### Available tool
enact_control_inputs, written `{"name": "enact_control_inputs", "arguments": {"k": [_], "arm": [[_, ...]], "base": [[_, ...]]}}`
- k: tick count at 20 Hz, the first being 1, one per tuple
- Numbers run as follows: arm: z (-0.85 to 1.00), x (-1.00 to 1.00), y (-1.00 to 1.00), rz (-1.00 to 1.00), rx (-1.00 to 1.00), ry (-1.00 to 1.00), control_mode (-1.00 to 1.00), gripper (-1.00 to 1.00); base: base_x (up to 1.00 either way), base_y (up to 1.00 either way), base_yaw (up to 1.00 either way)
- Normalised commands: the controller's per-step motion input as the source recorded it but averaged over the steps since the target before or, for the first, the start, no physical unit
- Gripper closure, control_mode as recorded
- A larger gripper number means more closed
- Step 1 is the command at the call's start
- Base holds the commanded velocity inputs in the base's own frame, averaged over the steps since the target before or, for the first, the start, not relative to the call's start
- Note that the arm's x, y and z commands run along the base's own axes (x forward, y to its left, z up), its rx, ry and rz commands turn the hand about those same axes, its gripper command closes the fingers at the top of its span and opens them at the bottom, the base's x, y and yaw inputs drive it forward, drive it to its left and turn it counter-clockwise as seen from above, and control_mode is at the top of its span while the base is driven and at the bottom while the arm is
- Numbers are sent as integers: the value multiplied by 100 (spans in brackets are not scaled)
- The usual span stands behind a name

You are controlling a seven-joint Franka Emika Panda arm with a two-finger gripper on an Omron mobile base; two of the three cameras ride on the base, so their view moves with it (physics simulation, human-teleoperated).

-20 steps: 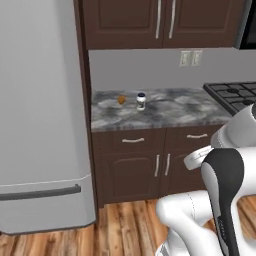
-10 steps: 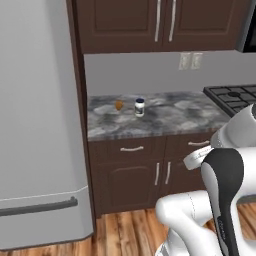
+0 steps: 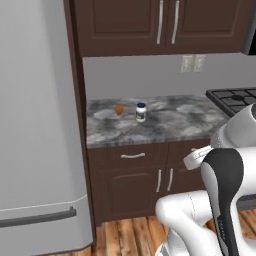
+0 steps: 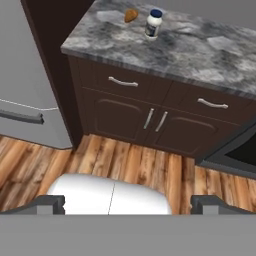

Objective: Pick the ketchup and mayonnaise from the counter and place them in the cabinet.

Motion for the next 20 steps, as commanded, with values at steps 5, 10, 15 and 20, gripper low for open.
{"name": "enact_control_inputs", "arguments": {"k": [5,10,15,20], "arm": [[0,0,0,0,0,0,100,-100],[0,0,0,0,0,0,100,-100],[0,0,0,0,0,0,100,-100],[0,0,0,0,0,0,100,-100]], "base": [[29,-24,0],[31,-32,0],[39,-35,0],[38,-30,0]]}}
